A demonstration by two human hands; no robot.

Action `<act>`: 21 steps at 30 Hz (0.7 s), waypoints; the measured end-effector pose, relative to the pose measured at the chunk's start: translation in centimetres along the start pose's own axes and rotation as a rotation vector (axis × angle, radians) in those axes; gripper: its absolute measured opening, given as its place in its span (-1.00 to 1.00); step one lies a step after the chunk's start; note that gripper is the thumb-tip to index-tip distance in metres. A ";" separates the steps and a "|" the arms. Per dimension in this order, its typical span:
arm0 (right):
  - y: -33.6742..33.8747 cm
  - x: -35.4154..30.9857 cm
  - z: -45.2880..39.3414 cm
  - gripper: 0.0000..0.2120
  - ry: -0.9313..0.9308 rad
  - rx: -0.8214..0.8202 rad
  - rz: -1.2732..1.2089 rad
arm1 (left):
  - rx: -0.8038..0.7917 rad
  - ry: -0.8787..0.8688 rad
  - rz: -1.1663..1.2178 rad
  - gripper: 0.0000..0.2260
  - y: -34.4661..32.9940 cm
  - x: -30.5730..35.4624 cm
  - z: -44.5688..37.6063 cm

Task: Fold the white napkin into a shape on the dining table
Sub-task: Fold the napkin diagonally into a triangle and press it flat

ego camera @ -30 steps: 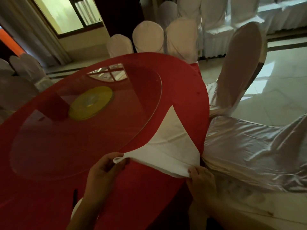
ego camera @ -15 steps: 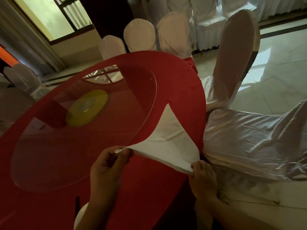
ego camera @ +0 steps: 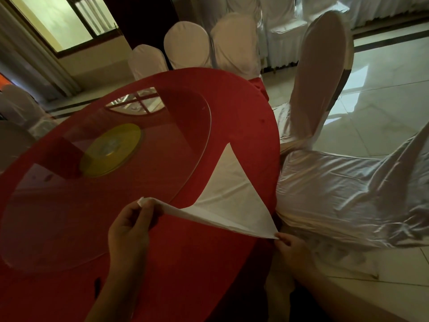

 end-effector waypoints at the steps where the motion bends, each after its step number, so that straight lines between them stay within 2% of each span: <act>1: 0.3 0.0 -0.1 -0.76 -0.018 -0.004 -0.028 | -0.005 0.002 -0.010 -0.87 -0.1 0.2 -0.6; 8: 2.3 -1.1 -0.4 -0.88 -0.060 -0.077 -0.186 | -0.010 -0.016 -0.131 -0.83 -4.3 2.4 -8.3; 13: 3.1 -1.4 -1.3 -0.84 -0.082 -0.111 -0.150 | -0.067 -0.073 -0.252 -0.81 -10.5 3.1 -15.2; 16: 3.4 -1.3 -2.0 -0.89 -0.126 -0.137 -0.139 | -0.101 -0.088 -0.345 -0.75 -14.7 2.5 -19.1; 21: 3.6 -1.0 -2.6 -0.94 -0.228 -0.174 -0.109 | -0.168 -0.023 -0.470 -0.70 -21.2 -0.4 -24.2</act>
Point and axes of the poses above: each hand's wrist, its own z-axis away from the middle knuckle, its own y-axis out of the back of the hand, x = y × z, the point moved 2 cm from there along -z, towards the middle knuckle, and after that the axes turned 12 degrees about y, right-handed, at the moved point
